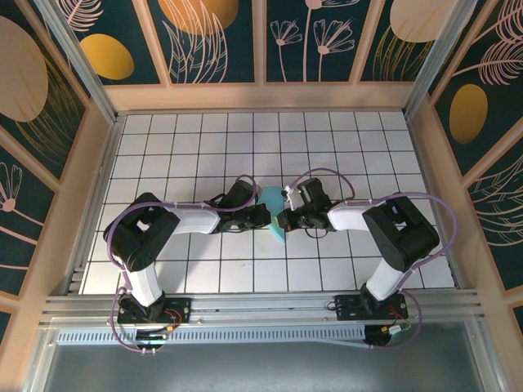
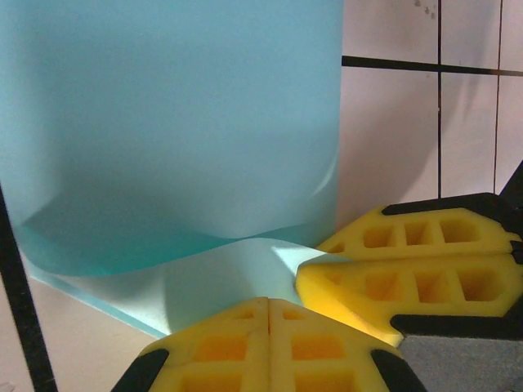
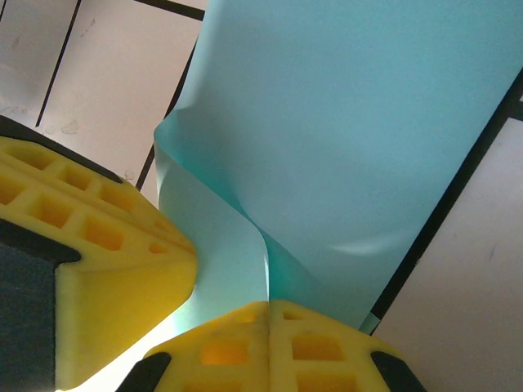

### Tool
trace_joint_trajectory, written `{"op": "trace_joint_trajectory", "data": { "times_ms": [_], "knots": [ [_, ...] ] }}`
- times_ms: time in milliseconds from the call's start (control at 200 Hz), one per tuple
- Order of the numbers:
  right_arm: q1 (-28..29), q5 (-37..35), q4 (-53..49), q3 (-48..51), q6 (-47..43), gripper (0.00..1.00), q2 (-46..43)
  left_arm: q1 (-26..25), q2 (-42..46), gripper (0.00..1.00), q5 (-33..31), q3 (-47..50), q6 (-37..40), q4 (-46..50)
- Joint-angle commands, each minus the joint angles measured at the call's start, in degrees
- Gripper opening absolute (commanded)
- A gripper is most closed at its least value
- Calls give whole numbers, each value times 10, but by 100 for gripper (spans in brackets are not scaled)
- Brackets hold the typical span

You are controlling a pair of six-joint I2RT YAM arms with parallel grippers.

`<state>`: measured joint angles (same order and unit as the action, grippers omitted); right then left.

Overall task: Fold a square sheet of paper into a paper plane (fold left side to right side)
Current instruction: Third fold the triangle at the center of the table.

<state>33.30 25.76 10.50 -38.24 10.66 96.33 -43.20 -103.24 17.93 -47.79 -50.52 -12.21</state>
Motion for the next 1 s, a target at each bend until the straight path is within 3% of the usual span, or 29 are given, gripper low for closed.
{"op": "trace_joint_trajectory", "data": {
  "times_ms": [0, 741, 996],
  "knots": [
    [-3, -12, -19, 11, -4, 0, 19, -3, -10, 2, -7, -12, -2, 0],
    [-3, -9, -15, 3, 11, 0, 7, -4, -31, 0, -36, -6, 9, 32],
    [-12, 6, -36, -39, 25, 15, -19, -4, -38, 0, -42, -4, 6, 44]
  ]
}}
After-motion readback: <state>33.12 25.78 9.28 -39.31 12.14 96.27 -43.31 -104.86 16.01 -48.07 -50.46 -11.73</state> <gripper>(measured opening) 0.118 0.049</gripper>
